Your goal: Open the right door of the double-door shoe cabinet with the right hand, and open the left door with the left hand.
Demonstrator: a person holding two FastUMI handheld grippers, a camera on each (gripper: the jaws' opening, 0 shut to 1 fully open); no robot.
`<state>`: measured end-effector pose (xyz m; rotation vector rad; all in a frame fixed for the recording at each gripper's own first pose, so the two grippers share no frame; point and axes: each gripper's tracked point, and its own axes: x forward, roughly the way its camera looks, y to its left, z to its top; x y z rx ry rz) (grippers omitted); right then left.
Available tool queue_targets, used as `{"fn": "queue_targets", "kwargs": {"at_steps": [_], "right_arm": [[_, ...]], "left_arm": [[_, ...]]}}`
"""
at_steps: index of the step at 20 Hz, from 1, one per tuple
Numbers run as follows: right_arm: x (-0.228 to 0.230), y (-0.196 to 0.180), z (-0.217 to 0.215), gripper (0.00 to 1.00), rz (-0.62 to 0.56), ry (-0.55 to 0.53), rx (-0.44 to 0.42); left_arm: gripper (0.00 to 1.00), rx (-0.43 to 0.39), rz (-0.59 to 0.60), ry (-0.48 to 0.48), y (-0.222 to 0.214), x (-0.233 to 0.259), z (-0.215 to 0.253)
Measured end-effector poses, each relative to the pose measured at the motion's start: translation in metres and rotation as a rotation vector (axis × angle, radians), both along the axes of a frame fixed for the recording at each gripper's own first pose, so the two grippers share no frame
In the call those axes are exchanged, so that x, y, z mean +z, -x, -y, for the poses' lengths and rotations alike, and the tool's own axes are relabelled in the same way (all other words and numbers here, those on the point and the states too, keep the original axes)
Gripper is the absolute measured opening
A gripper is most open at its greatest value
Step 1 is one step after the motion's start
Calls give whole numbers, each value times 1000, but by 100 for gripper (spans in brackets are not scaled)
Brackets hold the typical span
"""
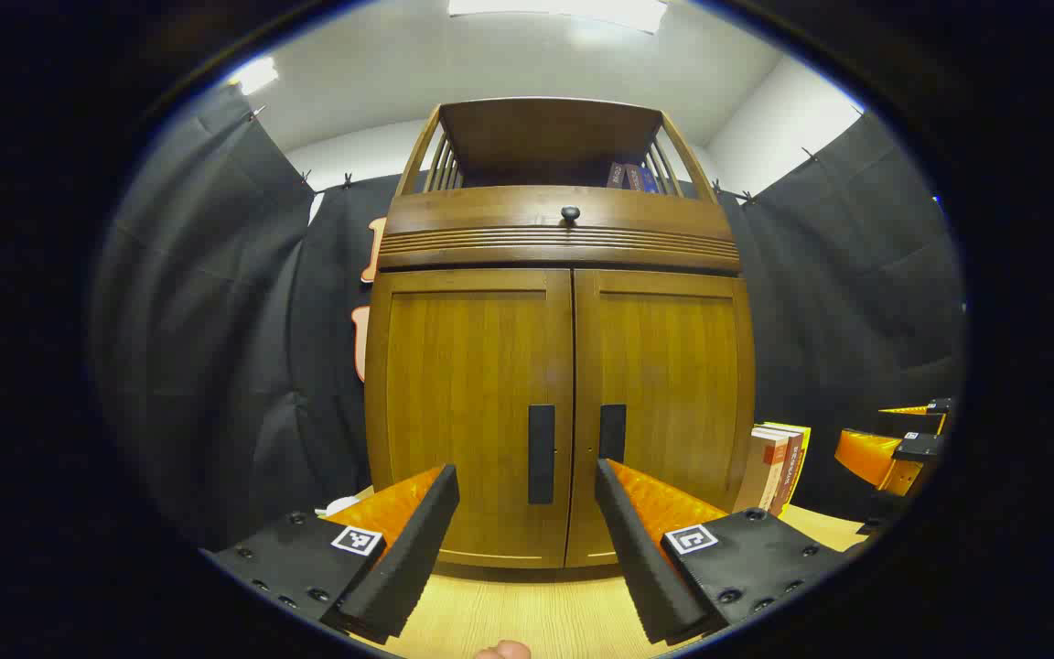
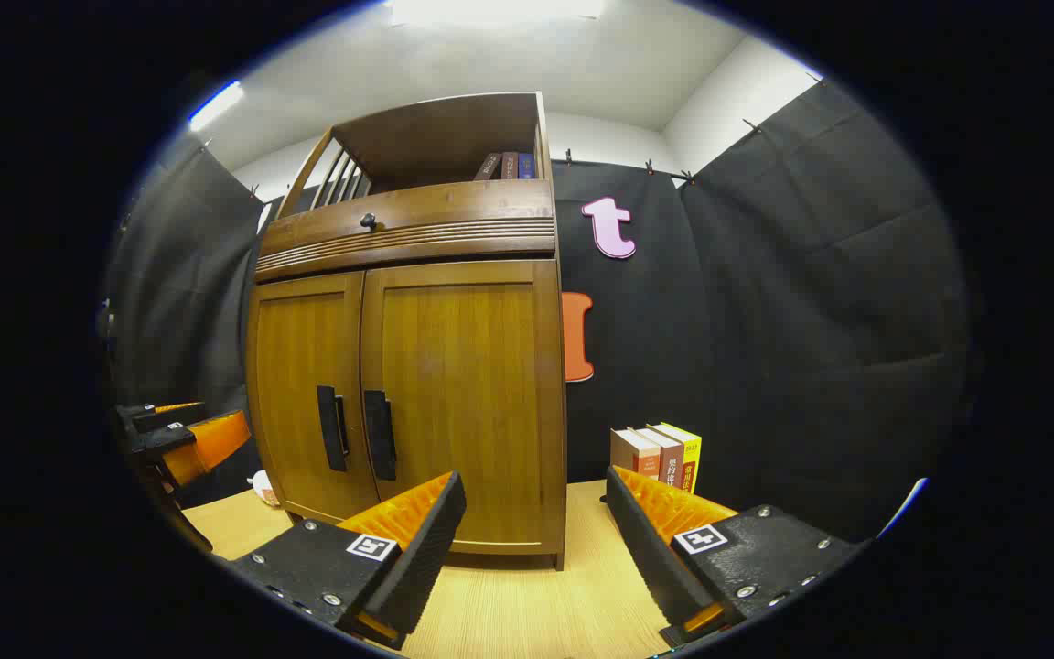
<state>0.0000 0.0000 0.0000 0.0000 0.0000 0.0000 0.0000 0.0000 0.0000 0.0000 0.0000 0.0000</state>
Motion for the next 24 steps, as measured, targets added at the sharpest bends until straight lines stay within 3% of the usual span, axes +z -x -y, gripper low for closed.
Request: {"fn": "queue_targets", "kwargs": {"at_steps": [15,21,23,24], "right_arm": [[-13,-28,4,95,-13,6,4],[-6,-41,11,95,4,6,-10],[-6,-38,11,95,3,22,-14],[-7,-36,10,95,2,25,-13]], "left_arm": [[94,31,-63,-24,-24,-22,-5],[94,8,-61,-27,-45,-23,2],[99,-1,-56,-32,-45,-21,4],[94,-4,-57,-38,-45,-22,4]]}}
